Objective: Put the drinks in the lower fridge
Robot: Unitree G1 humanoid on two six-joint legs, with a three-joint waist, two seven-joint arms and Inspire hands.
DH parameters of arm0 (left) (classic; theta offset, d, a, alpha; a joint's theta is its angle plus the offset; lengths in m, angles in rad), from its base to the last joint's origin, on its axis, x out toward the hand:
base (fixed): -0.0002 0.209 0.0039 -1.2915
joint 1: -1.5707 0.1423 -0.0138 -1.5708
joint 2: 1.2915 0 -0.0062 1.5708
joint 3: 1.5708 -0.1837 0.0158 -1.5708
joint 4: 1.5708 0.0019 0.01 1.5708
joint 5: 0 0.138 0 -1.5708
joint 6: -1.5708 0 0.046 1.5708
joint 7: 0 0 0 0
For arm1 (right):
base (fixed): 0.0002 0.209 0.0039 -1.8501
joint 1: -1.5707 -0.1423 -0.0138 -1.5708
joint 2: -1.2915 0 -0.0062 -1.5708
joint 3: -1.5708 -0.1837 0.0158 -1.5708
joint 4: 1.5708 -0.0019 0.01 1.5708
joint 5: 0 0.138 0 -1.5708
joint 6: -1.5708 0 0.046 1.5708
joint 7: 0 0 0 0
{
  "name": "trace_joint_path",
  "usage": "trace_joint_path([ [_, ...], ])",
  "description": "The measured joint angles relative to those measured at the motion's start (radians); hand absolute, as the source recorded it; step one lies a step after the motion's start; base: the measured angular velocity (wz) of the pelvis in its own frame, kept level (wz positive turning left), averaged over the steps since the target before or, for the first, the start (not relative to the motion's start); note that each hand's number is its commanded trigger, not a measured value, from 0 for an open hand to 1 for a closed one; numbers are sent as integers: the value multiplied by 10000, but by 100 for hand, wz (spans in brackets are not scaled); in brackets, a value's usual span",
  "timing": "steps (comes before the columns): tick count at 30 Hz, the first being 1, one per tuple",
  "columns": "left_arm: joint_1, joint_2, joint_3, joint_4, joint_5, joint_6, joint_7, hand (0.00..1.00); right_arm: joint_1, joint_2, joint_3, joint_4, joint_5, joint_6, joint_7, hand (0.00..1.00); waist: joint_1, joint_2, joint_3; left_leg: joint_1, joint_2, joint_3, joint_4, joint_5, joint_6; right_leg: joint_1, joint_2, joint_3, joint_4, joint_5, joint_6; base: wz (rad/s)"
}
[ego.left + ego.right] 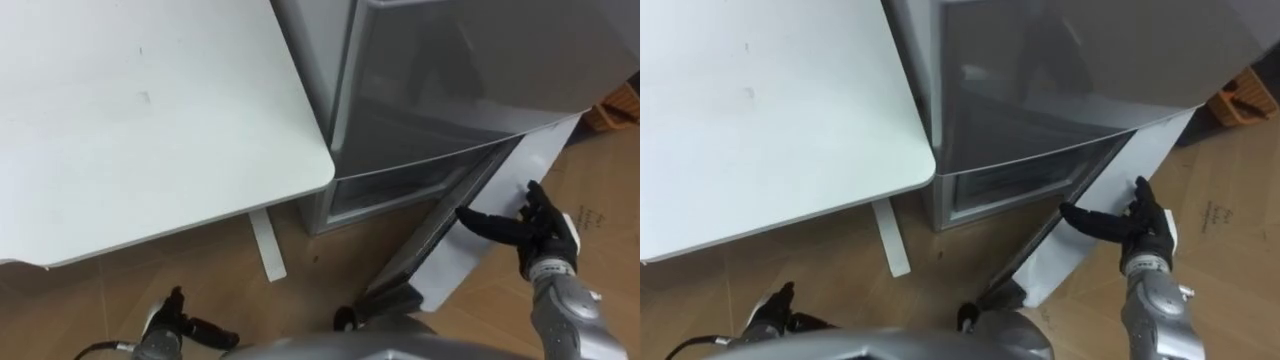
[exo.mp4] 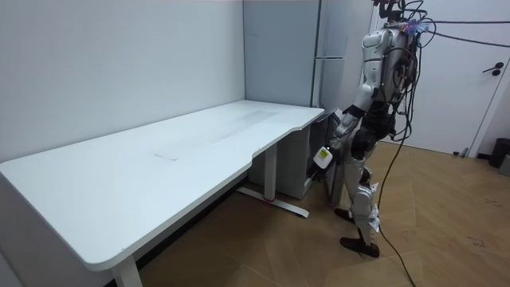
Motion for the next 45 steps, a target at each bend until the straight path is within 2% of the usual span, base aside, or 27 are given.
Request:
trace_joint_path([
  [4,34,-16,-1,-36,-4,-12,3,0,-392,29,748,-52,53,-3,723,0,47,-20,-14,-16,36,-163,-4,45,-86,-7,81,-61,-24,-52,-138,1],
  [6,72,-9,-3,-77,-134,-138,3,0,-599,17,1087,-52,61,-10,1105,0,71,-23,-19,-34,45,-254,-13,62,-114,-7,79,-128,-27,-74,-171,11],
  [7,93,5,0,-75,-244,-236,9,0,-572,134,1218,-39,203,-9,1141,0,64,-15,-15,-40,52,-308,-14,70,-127,4,69,-196,-30,-82,-184,5],
  [13,309,19,-7,-51,-1039,-404,-11,0,-561,171,1475,169,480,35,1566,0,43,18,3,-40,23,-401,-9,74,-123,21,42,-217,-27,-85,-184,1],
  [18,341,20,64,-52,-1155,-405,-131,0,-547,195,1448,148,342,63,1747,0,46,29,12,-20,18,-455,99,74,-122,10,67,-166,0,-86,-186,-3],
  [22,403,9,96,-69,-1339,-406,-232,0,-584,238,1529,-19,-172,71,1974,0,432,-23,-22,45,-50,-298,79,50,-116,-323,278,597,323,-96,-201,-40],
  [28,345,10,44,7,-1725,-401,-360,0,-636,242,1692,211,62,81,2199,0,430,39,3,-23,-205,-627,91,-34,20,-508,255,858,534,-94,-179,-14],
  [30,355,10,87,6,-1718,-401,-367,0,-675,239,1662,608,-1,83,2362,0,334,25,-8,-44,-225,-664,104,-35,27,-506,264,840,519,-78,-159,0],
  [36,469,37,276,208,-1744,-408,-437,0,-706,197,1254,3607,-386,61,2513,0,187,15,-48,91,-273,-810,109,-45,92,-327,245,858,381,-30,-97,0],
  [41,562,60,1178,521,-1623,-417,-453,0,-727,192,400,6571,-823,34,2679,0,189,-18,-31,238,-300,-835,-37,-76,155,-192,265,853,294,4,-48,-4],
  [45,652,60,1589,650,-1619,-405,-430,0,-893,247,36,7249,-831,5,2919,0,198,-30,-18,246,-311,-858,-33,-98,202,-73,270,865,41,142,-5,-1],
])
